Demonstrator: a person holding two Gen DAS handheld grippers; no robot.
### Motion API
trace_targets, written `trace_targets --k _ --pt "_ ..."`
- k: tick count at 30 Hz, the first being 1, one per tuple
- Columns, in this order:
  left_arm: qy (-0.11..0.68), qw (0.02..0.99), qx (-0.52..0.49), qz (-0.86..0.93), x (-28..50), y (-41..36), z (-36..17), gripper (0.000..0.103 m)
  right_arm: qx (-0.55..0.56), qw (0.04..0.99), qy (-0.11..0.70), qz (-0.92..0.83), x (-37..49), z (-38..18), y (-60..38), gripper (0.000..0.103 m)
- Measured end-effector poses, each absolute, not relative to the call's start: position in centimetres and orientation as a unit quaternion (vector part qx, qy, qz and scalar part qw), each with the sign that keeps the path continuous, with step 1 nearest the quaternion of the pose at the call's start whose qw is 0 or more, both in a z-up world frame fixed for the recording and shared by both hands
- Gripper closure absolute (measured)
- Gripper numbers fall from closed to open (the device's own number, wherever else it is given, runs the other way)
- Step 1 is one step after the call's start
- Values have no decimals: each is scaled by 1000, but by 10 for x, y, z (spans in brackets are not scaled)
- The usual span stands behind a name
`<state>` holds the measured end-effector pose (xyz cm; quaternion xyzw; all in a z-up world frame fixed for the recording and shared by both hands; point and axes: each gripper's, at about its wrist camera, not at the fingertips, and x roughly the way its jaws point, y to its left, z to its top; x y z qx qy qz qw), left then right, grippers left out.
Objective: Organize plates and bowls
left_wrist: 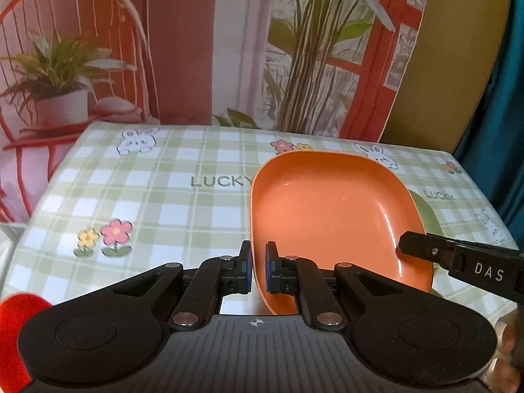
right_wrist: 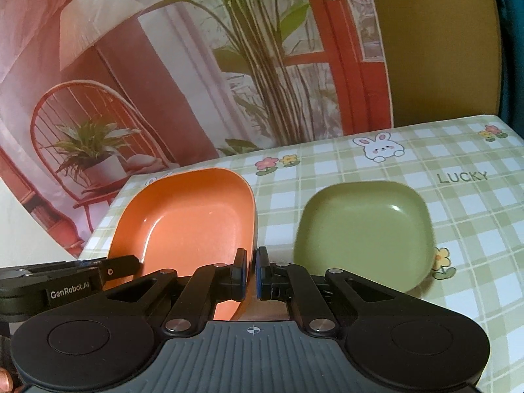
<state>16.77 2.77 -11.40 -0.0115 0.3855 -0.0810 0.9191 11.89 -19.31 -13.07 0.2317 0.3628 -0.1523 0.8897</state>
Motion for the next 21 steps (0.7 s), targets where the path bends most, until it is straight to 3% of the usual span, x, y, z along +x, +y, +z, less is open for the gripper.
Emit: trace_targets --k 21 --pt "380 921 -28 -86 138 10 -118 94 222 891 365 -157 78 -129 -204 97"
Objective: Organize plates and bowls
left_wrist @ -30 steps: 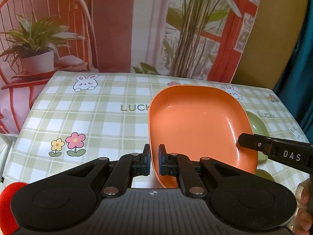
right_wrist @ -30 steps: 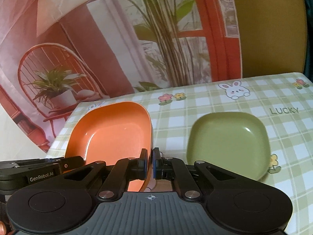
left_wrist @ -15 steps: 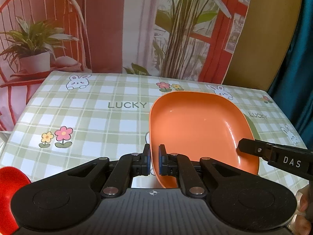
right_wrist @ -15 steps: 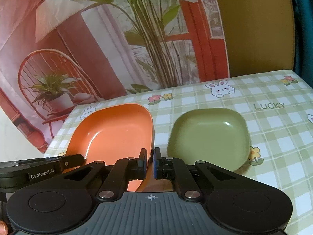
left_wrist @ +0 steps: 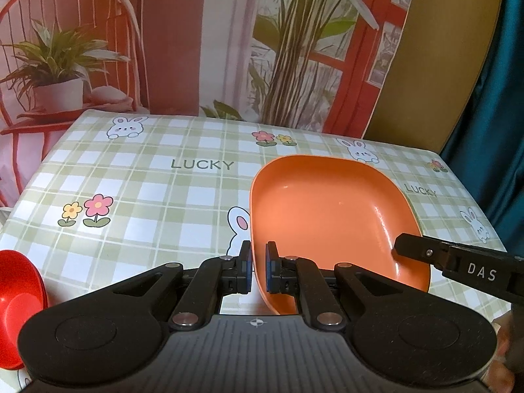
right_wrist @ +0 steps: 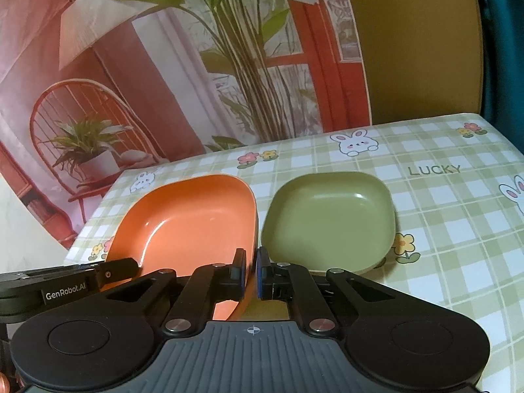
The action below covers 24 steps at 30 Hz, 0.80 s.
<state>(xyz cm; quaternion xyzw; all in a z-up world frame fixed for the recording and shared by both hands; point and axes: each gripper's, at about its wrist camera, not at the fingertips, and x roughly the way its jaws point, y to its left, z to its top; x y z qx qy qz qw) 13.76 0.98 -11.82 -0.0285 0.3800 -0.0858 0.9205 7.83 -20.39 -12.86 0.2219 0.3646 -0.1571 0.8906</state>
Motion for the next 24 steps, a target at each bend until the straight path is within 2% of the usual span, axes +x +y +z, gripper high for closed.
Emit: trace_targets --k 24 --pt "384 914 -44 -120 105 -5 -116 94 211 887 378 -163 42 -123 -217 97"
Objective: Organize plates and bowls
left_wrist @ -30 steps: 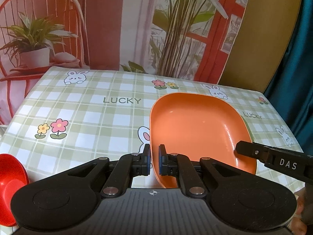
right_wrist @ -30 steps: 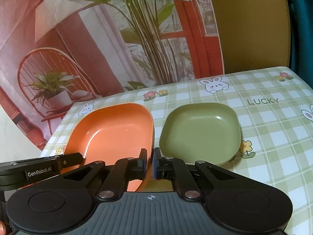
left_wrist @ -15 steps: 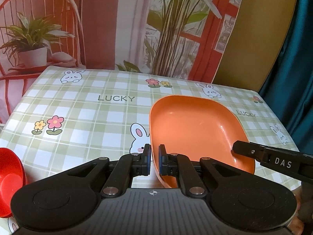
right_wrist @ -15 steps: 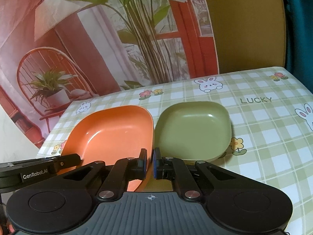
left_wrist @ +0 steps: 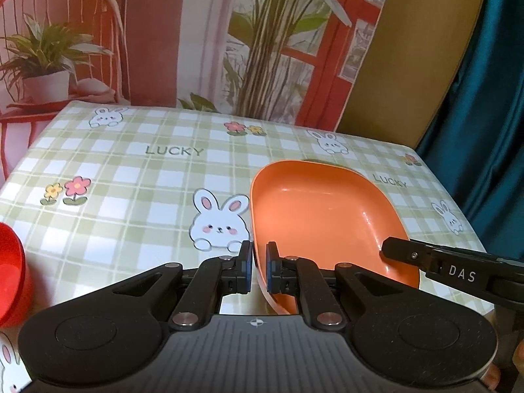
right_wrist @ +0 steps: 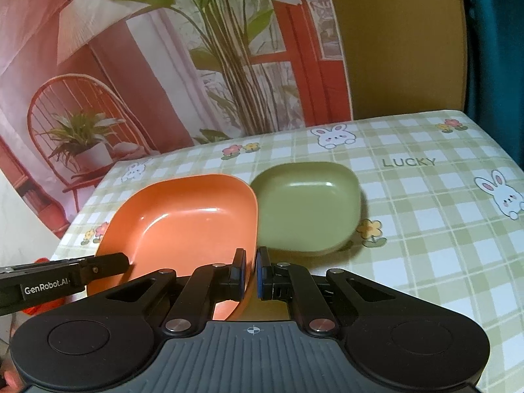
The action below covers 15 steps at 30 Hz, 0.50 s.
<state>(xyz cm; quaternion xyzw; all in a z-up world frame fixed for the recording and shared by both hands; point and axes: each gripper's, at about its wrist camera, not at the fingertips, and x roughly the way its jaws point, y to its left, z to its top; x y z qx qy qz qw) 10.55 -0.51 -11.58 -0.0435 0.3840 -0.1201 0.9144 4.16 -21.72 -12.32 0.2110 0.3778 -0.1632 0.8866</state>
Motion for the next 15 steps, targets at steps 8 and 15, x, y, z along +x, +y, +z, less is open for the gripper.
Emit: trace_targets --k 8,15 --pt "389 911 -41 -128 90 -9 -118 93 209 883 384 -170 24 -126 -217 97" --pt "409 903 -33 -130 79 -14 -130 92 205 881 389 -176 13 -130 -219 97"
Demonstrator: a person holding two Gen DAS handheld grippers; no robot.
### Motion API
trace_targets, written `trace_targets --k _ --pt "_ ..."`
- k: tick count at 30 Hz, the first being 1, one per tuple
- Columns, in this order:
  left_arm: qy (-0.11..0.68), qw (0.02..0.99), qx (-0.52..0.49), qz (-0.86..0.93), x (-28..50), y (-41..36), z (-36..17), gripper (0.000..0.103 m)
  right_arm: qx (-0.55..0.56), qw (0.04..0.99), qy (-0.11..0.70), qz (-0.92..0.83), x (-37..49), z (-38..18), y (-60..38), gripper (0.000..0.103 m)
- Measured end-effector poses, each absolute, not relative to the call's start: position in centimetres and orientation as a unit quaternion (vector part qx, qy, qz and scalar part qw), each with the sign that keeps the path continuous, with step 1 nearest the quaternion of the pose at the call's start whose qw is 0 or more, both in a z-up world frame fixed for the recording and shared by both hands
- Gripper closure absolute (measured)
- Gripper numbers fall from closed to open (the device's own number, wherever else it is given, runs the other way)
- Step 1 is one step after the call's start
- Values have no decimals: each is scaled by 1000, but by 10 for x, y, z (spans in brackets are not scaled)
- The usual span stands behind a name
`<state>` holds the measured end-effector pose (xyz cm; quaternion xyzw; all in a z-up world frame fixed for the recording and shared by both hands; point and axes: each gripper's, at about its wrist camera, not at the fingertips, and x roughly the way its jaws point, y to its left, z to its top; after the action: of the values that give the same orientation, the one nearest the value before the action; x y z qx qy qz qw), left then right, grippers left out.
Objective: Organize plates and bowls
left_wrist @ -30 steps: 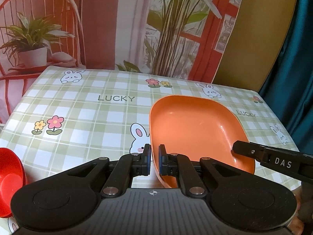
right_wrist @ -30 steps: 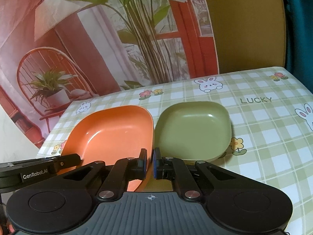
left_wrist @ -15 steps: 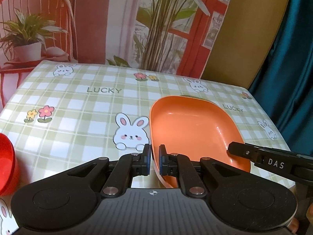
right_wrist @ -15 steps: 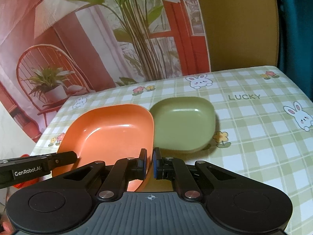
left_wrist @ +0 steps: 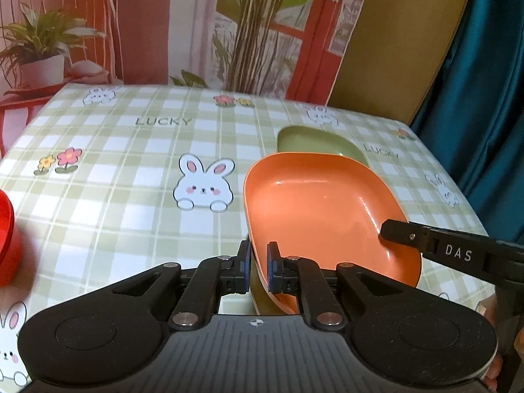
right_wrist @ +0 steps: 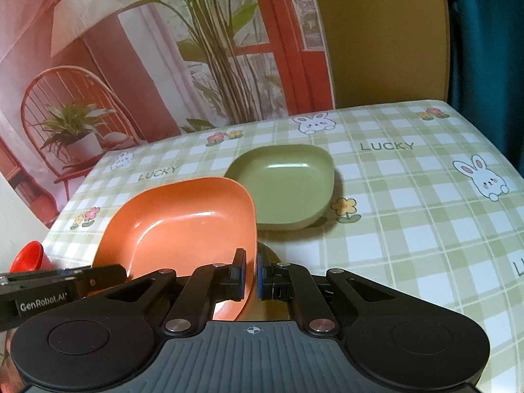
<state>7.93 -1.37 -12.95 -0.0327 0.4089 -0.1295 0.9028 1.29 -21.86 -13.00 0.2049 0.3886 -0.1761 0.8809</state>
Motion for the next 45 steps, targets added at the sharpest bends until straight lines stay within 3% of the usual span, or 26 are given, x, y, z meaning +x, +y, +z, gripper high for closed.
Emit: trace_targets --k 45 --pt "444 886 -42 -128 78 -17 -156 90 189 870 421 -174 5 -159 -220 97"
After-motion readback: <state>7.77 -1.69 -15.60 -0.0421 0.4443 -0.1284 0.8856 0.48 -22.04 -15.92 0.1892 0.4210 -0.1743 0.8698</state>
